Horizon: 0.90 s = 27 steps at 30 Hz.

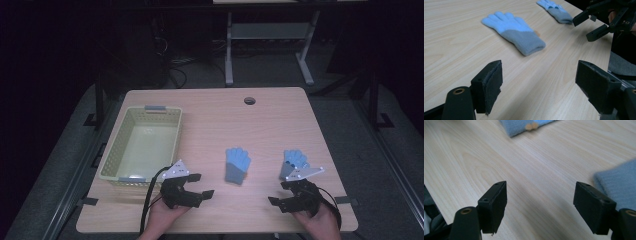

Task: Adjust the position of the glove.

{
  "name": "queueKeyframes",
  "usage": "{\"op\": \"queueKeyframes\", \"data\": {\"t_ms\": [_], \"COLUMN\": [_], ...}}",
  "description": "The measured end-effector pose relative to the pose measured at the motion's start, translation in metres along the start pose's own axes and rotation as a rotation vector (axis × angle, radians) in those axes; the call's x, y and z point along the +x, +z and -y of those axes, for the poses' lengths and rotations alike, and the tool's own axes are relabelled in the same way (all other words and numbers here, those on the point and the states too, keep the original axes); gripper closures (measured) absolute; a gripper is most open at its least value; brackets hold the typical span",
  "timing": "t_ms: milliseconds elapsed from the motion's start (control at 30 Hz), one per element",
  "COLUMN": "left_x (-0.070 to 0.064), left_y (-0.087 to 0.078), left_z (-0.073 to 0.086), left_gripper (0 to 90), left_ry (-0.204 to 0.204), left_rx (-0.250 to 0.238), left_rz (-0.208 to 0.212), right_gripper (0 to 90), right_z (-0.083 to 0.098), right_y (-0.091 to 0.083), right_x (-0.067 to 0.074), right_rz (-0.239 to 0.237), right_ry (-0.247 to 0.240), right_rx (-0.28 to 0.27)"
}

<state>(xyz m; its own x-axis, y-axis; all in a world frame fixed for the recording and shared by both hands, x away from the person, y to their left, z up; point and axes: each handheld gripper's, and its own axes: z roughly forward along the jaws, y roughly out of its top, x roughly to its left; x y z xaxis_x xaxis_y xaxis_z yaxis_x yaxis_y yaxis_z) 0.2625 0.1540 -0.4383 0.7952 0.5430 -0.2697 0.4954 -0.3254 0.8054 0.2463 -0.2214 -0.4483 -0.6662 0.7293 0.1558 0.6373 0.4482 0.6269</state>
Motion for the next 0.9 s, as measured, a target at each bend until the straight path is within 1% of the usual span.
{"op": "queueKeyframes", "data": {"t_ms": [167, 233, 267, 400, 467, 500, 567, 633, 667, 733, 767, 900], "left_x": [0.000, -0.001, -0.001, -0.002, -0.002, -0.003, -0.003, -0.003, -0.003, -0.002, -0.002, -0.002], "left_y": [0.000, 0.001, 0.001, -0.002, -0.002, -0.002, -0.001, -0.001, 0.000, 0.000, 0.000, -0.001], "left_z": [0.001, 0.001, 0.001, 0.000, 0.001, 0.001, 0.002, 0.002, 0.002, 0.002, 0.002, 0.001], "left_gripper": [21.2, 21.1, 21.1, 21.1, 20.8, 20.8, 20.7, 20.5, 20.4, 20.4, 20.4, 20.4], "left_ry": [-0.006, -0.002, 0.002, 0.002, -0.003, -0.009, -0.007, -0.005, -0.004, -0.009, -0.013, -0.018], "left_rx": [0.000, 0.003, 0.004, -0.011, -0.016, -0.018, -0.014, -0.013, -0.012, -0.015, -0.018, -0.034], "left_rz": [0.006, 0.006, 0.009, 0.012, 0.013, 0.015, 0.020, 0.019, 0.020, 0.022, 0.024, 0.033], "right_gripper": [27.0, 27.0, 26.5, 26.5, 26.7, 26.7, 27.7, 28.1, 28.1, 28.7, 28.8, 30.3], "right_z": [0.000, -0.001, -0.004, -0.013, -0.019, -0.020, -0.024, -0.027, -0.029, -0.032, -0.034, -0.041], "right_y": [-0.001, -0.001, -0.002, -0.006, -0.011, -0.012, -0.015, -0.018, -0.019, -0.021, -0.022, -0.025], "right_x": [0.000, -0.001, -0.002, -0.004, -0.010, -0.012, -0.018, -0.024, -0.027, -0.032, -0.036, -0.047], "right_rz": [-0.001, -0.003, -0.001, 0.002, 0.008, 0.006, 0.008, 0.016, 0.022, 0.031, 0.032, 0.045], "right_ry": [0.004, 0.003, 0.004, 0.002, 0.004, 0.014, 0.029, 0.038, 0.038, 0.052, 0.063, 0.081], "right_rx": [-0.003, -0.005, 0.014, 0.017, 0.009, 0.008, -0.002, 0.012, 0.013, 0.014, 0.026, 0.038]}}
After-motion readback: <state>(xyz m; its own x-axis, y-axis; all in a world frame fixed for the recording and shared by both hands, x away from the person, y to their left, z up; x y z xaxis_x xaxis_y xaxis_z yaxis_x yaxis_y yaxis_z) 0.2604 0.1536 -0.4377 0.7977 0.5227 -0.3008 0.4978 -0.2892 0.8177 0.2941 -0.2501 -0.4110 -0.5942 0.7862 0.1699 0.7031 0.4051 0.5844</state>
